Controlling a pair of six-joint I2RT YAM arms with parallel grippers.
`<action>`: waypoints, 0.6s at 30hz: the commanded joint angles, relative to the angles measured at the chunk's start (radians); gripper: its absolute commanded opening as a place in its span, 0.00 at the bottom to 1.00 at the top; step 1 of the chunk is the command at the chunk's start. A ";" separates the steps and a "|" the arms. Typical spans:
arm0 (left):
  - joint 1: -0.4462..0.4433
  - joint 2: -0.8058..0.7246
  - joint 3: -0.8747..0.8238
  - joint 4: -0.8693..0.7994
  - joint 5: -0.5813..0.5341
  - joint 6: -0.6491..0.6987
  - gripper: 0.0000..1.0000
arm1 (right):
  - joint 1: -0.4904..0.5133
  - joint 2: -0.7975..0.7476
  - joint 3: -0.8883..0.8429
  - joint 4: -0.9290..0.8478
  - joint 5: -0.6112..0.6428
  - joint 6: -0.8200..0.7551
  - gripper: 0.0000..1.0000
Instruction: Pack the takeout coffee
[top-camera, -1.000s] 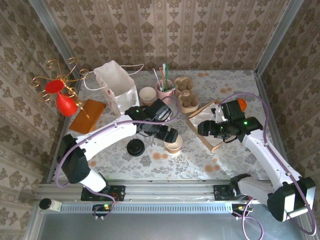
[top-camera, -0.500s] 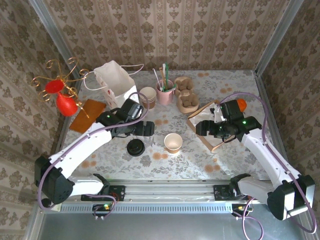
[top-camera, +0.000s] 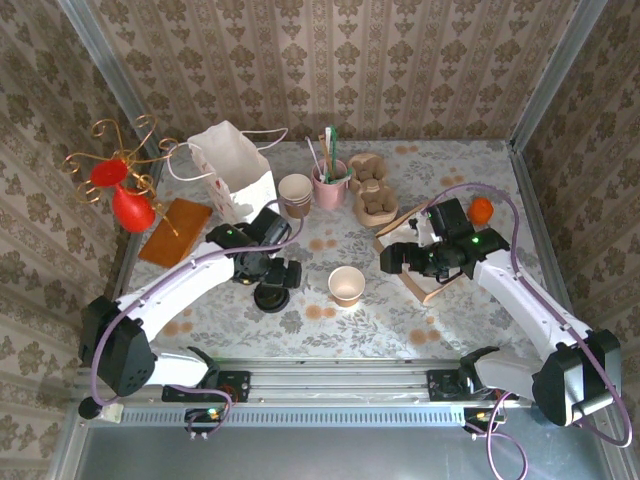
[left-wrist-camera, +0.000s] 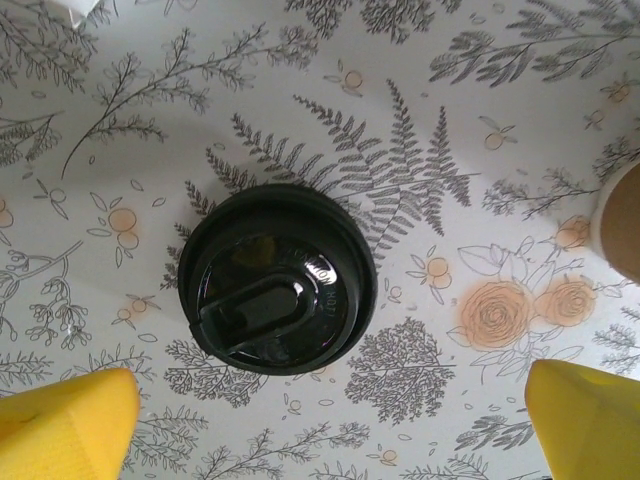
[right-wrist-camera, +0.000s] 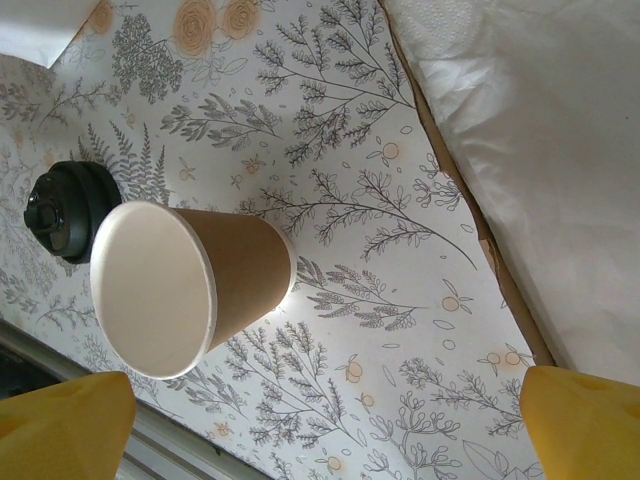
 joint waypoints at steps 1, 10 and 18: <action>0.008 0.019 -0.028 -0.030 0.003 -0.014 1.00 | 0.009 0.004 0.030 -0.005 0.011 -0.020 1.00; 0.012 -0.039 -0.142 0.014 -0.003 -0.040 1.00 | 0.032 0.035 0.057 -0.042 0.022 -0.025 1.00; 0.035 -0.050 -0.180 0.065 0.041 -0.044 1.00 | 0.038 0.030 0.067 -0.057 0.029 -0.033 1.00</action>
